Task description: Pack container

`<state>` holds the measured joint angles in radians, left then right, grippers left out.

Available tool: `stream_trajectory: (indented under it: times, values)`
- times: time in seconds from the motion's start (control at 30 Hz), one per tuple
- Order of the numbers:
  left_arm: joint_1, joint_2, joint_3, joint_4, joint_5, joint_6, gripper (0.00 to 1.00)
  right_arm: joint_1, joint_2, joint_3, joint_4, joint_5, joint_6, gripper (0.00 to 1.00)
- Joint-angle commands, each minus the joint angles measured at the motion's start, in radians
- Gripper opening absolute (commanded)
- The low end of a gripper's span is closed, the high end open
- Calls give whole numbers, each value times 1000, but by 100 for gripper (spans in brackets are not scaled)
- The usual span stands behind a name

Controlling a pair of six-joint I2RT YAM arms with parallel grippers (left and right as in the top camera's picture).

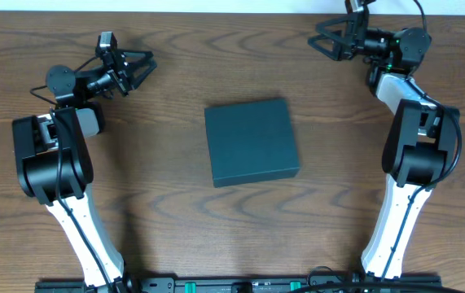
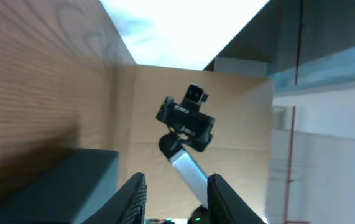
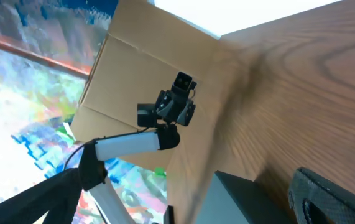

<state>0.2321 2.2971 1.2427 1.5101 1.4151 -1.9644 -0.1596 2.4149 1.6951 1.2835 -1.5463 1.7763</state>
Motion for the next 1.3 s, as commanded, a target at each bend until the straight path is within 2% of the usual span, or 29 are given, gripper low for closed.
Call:
stream_trajectory:
  times: [0.0,0.27,0.6,0.83,0.97,1.07,1.27]
  values:
    - [-5,-63,19,21,-5,-120,32,-8,-3,9,5,-10,17,99]
    - [-4,-206,42,-16,-3,-122,32,-12,-3,98,6,-5,53,99]
    - [-4,-399,221,-175,21,-113,32,-12,-3,425,6,-11,275,99]
    - [-7,-435,372,-268,61,-109,32,-10,-45,631,-154,-12,275,99]
    - [-7,-435,404,-344,100,-51,32,-9,-68,727,-204,-12,275,99]
    - [-7,-434,404,-446,127,49,32,-10,-98,779,-218,-12,275,99]
    - [-7,-434,403,-557,142,137,32,-11,-161,799,-249,-12,275,99]
